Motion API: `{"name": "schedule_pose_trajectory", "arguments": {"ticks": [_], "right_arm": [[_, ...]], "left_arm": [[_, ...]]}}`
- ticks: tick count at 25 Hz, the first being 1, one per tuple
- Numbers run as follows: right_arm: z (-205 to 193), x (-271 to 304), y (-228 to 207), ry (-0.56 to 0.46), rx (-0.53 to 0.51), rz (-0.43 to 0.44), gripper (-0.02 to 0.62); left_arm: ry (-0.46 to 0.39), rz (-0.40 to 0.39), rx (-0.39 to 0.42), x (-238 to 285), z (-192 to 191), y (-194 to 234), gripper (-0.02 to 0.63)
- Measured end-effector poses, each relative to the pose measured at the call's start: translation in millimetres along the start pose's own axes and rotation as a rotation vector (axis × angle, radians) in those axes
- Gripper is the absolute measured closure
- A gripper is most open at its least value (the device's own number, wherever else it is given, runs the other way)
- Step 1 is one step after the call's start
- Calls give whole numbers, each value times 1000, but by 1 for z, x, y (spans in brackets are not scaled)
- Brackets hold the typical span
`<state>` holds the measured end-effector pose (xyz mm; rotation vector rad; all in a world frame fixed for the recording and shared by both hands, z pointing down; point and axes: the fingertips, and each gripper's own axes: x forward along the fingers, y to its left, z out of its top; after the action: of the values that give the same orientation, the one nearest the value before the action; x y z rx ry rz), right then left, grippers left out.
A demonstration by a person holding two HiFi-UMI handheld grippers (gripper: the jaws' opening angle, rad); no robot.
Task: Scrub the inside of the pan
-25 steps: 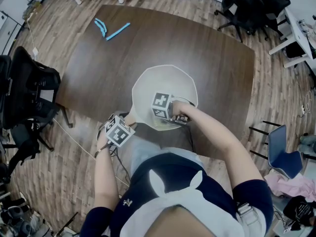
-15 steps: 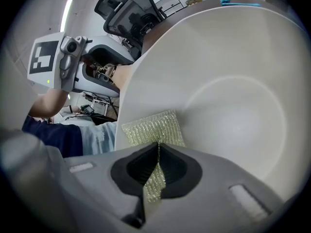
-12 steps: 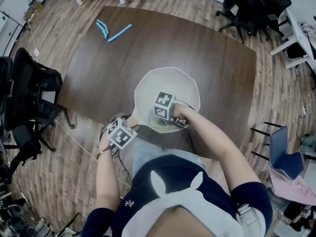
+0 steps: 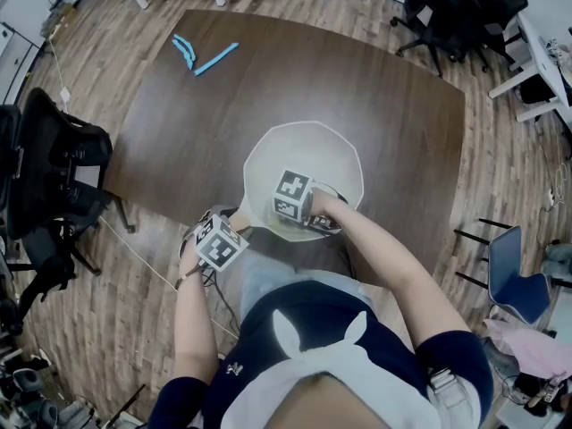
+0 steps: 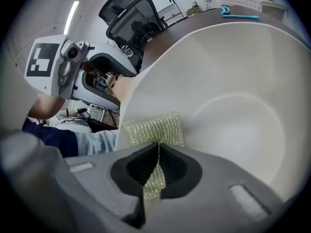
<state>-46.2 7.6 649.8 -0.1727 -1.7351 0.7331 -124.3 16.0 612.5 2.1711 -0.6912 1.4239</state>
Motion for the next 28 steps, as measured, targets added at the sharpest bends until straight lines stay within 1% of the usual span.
{"name": "schedule_pose_trajectory", "arguments": {"ticks": [3,7,10,15,22,25,28], "right_arm": [[7,-1,-3,-48,4,1,586],[23,-6,-6,-152,-28,-50,586],[33,-11,-7,-206,-40,-81,586],[42,-14,-10,-263,-52,-115,586],[54,-16,-17,-353,-67,-156,586],[59,-17,-20,-391,-74,-177,586],[62,-18,-24,-407,-99,-212,586]], "left_arm": [[4,-5,-8,-1,1,0,380],[-3,-13,-9,-1,2,-1,380],[-7,-18,-11,-2,3,-1,380],[-11,-23,-24,-1,3,-1,380],[-29,-31,-16,1,4,0,380],[-25,-32,-19,1,3,-1,380],[-18,-34,-25,0,2,-1,380]]}}
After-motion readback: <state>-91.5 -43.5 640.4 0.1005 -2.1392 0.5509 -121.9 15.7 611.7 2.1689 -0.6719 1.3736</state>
